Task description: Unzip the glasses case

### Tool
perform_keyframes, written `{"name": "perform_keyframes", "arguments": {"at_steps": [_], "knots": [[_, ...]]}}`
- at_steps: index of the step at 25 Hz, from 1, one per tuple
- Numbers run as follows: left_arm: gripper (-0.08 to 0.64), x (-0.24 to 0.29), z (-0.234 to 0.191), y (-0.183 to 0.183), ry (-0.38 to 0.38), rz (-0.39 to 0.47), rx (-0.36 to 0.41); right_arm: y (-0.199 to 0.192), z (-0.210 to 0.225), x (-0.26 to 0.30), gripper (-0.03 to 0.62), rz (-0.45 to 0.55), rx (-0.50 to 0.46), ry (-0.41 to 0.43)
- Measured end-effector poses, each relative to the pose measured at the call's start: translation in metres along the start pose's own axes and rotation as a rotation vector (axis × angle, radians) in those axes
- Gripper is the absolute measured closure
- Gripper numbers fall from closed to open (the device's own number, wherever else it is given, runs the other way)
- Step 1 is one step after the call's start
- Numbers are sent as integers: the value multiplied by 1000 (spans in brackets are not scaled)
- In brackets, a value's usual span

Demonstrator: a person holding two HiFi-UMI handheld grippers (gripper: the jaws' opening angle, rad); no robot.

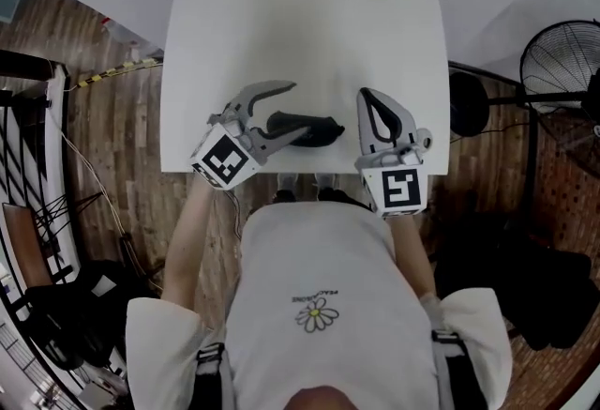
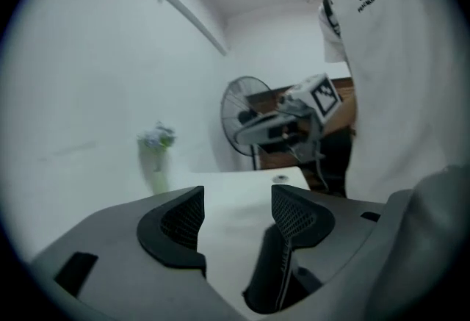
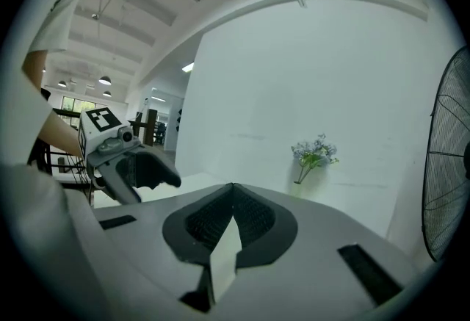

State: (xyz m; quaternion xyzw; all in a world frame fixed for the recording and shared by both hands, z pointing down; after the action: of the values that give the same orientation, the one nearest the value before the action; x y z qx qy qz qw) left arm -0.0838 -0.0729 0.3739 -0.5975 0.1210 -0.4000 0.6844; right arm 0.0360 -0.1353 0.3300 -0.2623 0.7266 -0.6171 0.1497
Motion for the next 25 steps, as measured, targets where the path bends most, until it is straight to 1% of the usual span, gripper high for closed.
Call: {"name": "perform_keyframes", "arguments": {"at_steps": [1, 2, 3, 4, 6, 8, 10, 12, 15, 18, 20, 22, 25], "knots": [[279, 7, 14, -13, -89, -66, 13, -3, 1, -2, 584, -11, -4, -2], [272, 12, 27, -26, -160, -124, 32, -6, 1, -4, 584, -22, -6, -4], [270, 19, 37, -36, -214, -171, 50, -9, 1, -6, 584, -33, -7, -7], [268, 25, 46, -45, -253, -204, 61, -12, 2, -8, 584, -46, -7, -11], [268, 40, 58, -56, -297, -234, 54, -18, 2, -13, 584, -71, -11, -20], [268, 54, 67, -62, -318, -246, 40, -22, 1, -18, 584, -89, -11, -30], [268, 63, 74, -67, -335, -275, 53, -25, 0, -21, 584, -97, -10, -42], [268, 70, 80, -73, -336, -309, 77, -27, -2, -24, 584, -103, -12, -53], [268, 80, 83, -79, -272, -349, 105, -32, -2, -31, 584, -124, 15, -79], [265, 95, 83, -82, -205, -400, 133, -37, 0, -37, 584, -154, 22, -94], [265, 103, 79, -83, -155, -434, 133, -39, 1, -40, 584, -165, 30, -104], [265, 107, 66, -85, -50, -474, 99, -39, 3, -43, 584, -165, 31, -112], [267, 107, 38, -93, 139, -537, -23, -40, 6, -46, 584, -161, 25, -121]]}}
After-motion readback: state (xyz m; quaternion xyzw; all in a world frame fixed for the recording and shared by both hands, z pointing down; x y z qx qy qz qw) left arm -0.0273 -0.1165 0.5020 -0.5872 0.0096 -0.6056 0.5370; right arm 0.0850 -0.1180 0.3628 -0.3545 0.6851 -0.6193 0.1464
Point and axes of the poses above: the fingertips, and each gripper's own axes: x forward along the fingers, z to its right, y out of its top, the point moved 4 cm from there along -x, backward along the fingers, and after that the axes turned 1 degree about z, right-handed, at the moved point
